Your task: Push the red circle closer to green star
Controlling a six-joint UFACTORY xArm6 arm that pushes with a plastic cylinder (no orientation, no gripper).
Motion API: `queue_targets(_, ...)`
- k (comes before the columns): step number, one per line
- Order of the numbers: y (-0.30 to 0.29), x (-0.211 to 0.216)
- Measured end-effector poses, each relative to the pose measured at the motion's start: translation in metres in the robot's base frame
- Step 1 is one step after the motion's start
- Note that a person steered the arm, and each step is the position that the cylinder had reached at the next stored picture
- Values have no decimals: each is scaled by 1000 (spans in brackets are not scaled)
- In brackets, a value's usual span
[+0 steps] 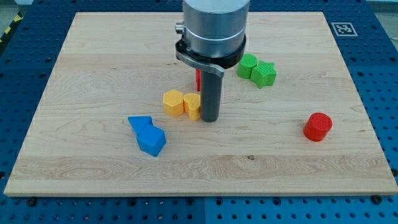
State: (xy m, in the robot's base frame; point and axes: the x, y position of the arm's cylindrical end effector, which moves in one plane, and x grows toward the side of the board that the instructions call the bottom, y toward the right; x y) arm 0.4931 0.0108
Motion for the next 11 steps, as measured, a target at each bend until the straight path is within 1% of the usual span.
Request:
queue_targets(1,50,31)
queue_targets(2,153,75)
queue_targets(3,238,78)
queue_targets(4,255,73)
queue_targets(5,234,70)
queue_targets(6,205,52)
queue_targets(8,174,10)
queue_targets(10,171,-7)
queue_targets(11,160,-29)
